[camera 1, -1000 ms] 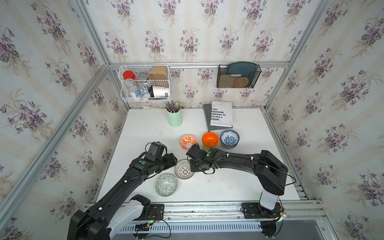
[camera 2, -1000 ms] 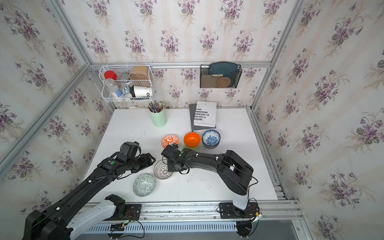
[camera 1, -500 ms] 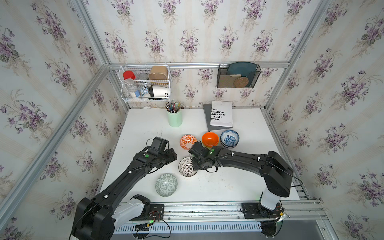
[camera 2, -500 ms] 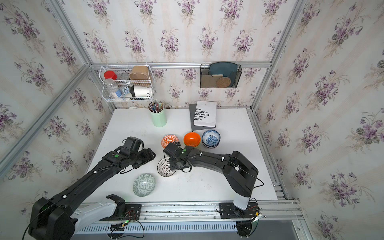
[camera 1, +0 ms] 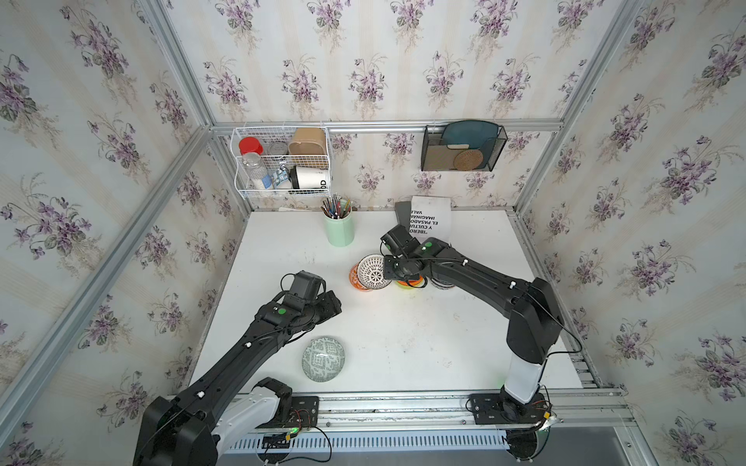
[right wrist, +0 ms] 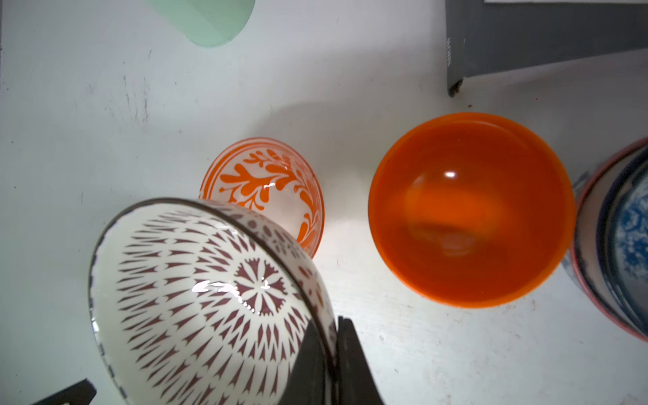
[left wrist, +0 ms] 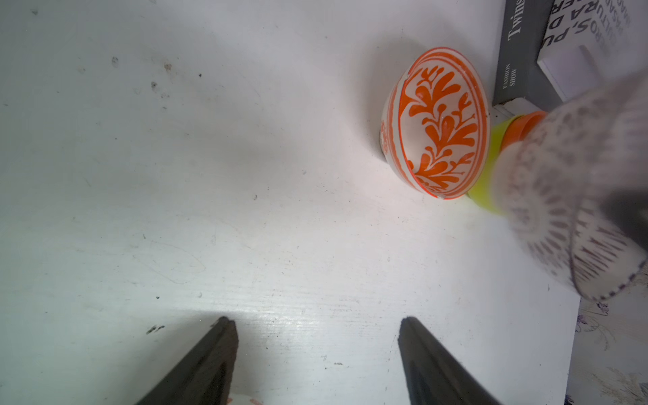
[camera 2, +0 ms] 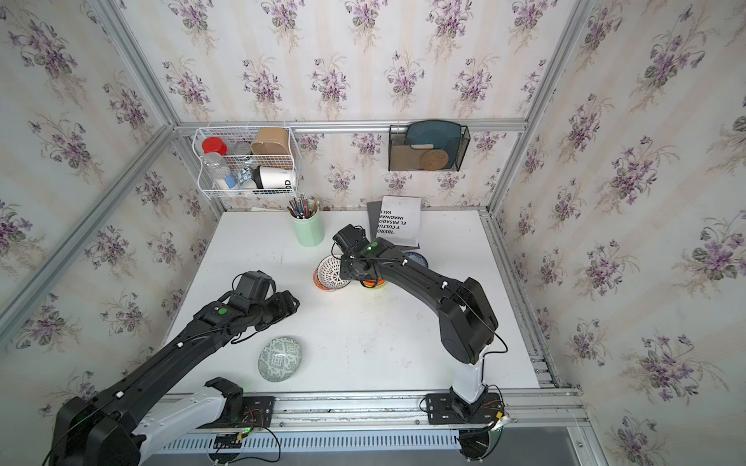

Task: Stack the bowls
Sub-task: Pick up the bowl from the center of the board, then place the bowl on the bowl.

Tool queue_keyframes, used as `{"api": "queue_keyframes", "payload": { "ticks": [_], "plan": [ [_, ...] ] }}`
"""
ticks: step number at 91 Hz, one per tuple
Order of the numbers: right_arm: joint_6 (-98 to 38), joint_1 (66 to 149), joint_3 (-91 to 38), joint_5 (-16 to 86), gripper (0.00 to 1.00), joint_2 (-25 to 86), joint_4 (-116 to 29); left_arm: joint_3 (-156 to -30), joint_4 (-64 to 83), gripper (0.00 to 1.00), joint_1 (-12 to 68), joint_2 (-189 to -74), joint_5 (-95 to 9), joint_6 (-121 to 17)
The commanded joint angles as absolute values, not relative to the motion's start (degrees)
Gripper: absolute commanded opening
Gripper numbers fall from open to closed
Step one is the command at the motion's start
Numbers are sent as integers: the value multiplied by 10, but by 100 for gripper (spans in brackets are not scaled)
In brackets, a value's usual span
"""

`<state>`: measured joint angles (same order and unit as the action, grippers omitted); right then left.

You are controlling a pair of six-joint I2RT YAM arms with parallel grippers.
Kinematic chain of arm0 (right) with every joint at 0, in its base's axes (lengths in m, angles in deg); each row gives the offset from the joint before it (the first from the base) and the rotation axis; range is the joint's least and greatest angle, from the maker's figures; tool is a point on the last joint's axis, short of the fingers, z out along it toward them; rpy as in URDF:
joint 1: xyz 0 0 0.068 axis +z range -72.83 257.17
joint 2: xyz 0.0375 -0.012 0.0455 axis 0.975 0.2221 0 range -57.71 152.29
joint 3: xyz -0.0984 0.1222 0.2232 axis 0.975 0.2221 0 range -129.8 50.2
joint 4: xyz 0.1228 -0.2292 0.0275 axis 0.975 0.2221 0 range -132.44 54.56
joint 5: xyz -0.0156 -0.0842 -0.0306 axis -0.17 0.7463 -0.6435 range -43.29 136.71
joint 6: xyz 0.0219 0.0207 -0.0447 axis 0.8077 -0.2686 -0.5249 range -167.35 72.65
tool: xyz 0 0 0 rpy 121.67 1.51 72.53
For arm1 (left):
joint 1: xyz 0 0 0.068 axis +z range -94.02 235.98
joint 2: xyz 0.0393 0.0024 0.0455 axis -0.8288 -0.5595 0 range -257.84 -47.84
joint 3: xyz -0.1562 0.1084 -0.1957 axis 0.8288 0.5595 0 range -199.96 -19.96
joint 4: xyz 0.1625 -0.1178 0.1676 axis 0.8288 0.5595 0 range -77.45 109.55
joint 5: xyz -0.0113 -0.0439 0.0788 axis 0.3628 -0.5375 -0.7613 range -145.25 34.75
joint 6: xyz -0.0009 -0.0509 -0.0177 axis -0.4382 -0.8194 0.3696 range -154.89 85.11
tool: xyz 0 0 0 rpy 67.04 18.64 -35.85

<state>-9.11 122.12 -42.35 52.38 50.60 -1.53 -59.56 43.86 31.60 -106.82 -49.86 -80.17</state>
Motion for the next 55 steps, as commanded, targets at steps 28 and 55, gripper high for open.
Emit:
{"api": "queue_keyframes", "payload": {
  "ticks": [28,55],
  "plan": [
    [-115,1218,-537,514,0,604,1,-590,404,77,332,-1073,-487,-792],
    [-113,1217,-541,515,0,627,-9,-581,394,77,346,-1067,-473,-790]
  ]
}}
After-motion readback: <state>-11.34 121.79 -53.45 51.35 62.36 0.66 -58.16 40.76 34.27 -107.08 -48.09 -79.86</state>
